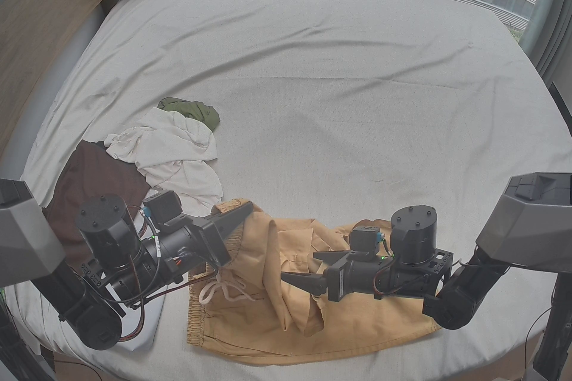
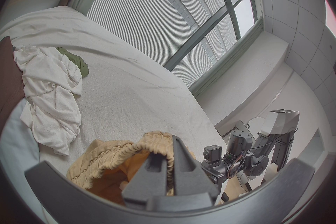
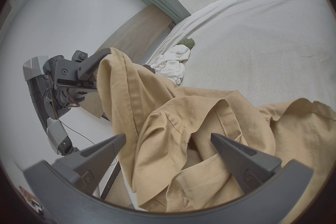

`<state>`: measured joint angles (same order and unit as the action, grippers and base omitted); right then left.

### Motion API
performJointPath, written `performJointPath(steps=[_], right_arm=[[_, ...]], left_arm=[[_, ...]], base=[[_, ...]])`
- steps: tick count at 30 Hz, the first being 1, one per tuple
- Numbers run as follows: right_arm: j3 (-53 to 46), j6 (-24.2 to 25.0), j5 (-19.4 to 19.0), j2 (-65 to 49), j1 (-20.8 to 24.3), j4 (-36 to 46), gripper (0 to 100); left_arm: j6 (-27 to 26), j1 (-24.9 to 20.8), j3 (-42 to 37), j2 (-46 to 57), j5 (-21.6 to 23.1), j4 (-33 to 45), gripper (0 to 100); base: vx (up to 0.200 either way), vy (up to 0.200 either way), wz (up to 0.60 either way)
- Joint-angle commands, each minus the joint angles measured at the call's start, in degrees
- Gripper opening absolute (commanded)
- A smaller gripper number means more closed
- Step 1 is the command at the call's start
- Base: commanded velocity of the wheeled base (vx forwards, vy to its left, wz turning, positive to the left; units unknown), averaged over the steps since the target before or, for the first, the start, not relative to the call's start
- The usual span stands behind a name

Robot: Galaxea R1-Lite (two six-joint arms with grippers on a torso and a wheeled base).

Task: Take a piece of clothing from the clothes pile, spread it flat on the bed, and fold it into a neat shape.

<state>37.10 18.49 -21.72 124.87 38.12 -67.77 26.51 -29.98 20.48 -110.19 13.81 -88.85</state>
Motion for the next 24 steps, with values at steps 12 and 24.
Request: performJointPath(steps=[12, 24], right_arm=[[0.78, 1.02, 0.37, 1.52, -0.15, -0.52, 0], [-6.51, 2.42, -0.25, -7.01, -4.19, -1.84, 0]], left_arm=[[0.03, -0.17, 0.00, -0.11, 0.07, -0.01, 0], [0.03, 0.01, 0.00, -0.55, 0.16, -0.01, 0]], base=[[0.000, 0.000, 0.00], [0.000, 0.000, 0.00]])
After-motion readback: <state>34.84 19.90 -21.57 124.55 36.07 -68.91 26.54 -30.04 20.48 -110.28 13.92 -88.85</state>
